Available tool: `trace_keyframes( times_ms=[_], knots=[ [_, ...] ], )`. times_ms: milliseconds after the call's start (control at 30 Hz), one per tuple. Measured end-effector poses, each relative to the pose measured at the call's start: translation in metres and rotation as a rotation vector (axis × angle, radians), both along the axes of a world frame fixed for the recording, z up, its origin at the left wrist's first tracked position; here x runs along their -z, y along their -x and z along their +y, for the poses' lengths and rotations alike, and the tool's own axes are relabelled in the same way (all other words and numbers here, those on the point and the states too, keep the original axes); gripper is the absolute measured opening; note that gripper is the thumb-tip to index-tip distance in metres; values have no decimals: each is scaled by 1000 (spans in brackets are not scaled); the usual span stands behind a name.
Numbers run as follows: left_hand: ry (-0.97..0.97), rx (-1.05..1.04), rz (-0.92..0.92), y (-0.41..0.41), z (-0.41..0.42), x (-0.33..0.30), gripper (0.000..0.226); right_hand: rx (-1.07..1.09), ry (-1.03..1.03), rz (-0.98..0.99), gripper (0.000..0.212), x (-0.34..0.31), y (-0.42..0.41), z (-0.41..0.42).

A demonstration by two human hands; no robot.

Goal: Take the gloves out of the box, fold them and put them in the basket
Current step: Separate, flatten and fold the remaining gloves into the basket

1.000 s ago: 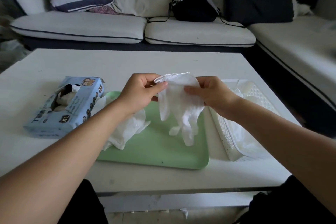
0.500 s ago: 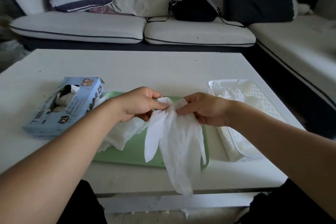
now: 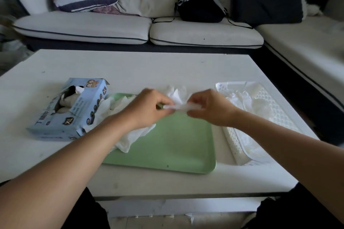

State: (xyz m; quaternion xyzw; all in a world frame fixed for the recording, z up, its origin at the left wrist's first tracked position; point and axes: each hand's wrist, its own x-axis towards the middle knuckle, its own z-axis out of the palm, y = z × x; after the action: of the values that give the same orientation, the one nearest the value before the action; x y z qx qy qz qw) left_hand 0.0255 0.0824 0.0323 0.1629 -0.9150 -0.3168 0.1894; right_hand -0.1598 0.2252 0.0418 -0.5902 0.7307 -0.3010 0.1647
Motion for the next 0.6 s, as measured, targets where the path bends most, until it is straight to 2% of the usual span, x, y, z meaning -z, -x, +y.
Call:
trace_keyframes(
  times_ms=[100, 167, 300, 400, 500, 567, 600],
  knots=[
    [162, 117, -382, -8, 9, 28, 10, -205, -247, 266, 9, 23, -7, 10],
    [266, 212, -512, -11, 20, 41, 12, -285, -331, 362, 19, 32, -17, 16],
    [337, 269, -560, -14, 27, 40, 14, -378, -367, 426, 21, 32, -29, 18],
    [200, 294, -609, -16, 28, 38, 17, -489, -459, 373, 19, 28, -35, 20],
    [54, 298, -612, -15, 32, 38, 23, -532, -652, 201, 21, 20, -36, 19],
    [26, 263, -577, -13, 29, 37, 19, -466, -617, 141, 21, 16, -31, 13],
    [52, 250, -558, -12, 26, 35, 17, -418, -541, 174, 19, 16, -27, 10]
  ],
)
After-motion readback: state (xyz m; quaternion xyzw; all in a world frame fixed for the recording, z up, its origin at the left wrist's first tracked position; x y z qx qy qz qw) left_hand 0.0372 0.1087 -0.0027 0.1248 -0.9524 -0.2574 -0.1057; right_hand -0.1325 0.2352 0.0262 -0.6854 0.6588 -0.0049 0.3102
